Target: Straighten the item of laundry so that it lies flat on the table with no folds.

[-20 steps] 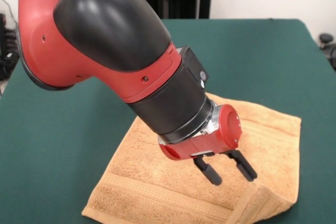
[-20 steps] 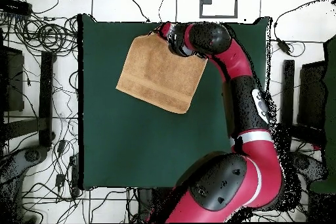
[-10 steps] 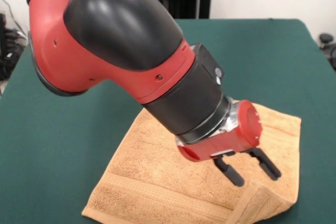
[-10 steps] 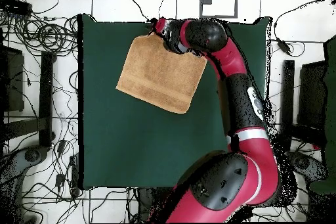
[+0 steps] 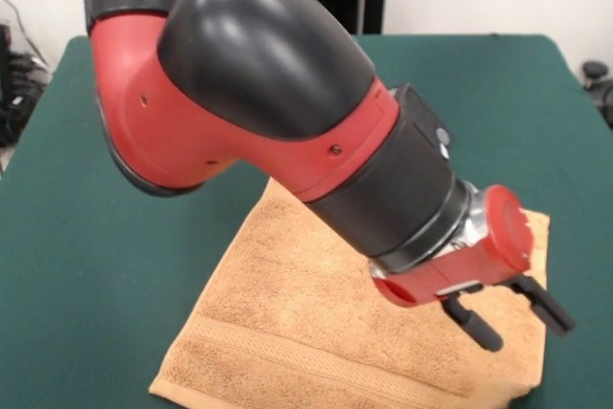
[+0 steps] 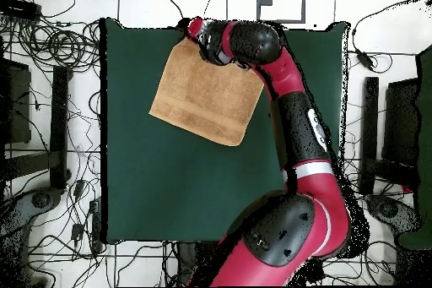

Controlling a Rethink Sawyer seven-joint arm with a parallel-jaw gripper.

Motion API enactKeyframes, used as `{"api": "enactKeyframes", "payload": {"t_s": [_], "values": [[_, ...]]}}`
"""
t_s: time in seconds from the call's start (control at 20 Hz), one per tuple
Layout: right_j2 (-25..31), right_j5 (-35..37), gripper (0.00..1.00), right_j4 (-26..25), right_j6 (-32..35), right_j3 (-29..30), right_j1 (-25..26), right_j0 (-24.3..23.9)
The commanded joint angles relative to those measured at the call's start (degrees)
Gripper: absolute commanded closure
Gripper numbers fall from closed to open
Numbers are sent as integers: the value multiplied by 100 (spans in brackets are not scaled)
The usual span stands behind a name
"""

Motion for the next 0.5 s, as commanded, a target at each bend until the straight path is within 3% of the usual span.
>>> {"api": "enactKeyframes", "payload": {"t_s": [0.05, 0.25, 0.5], "values": [[493, -300, 0, -69, -900, -355, 430, 303], [595, -211, 0, -120, -1118, -715, 565, 387], [454, -299, 0, -251, -846, -667, 399, 412]]}}
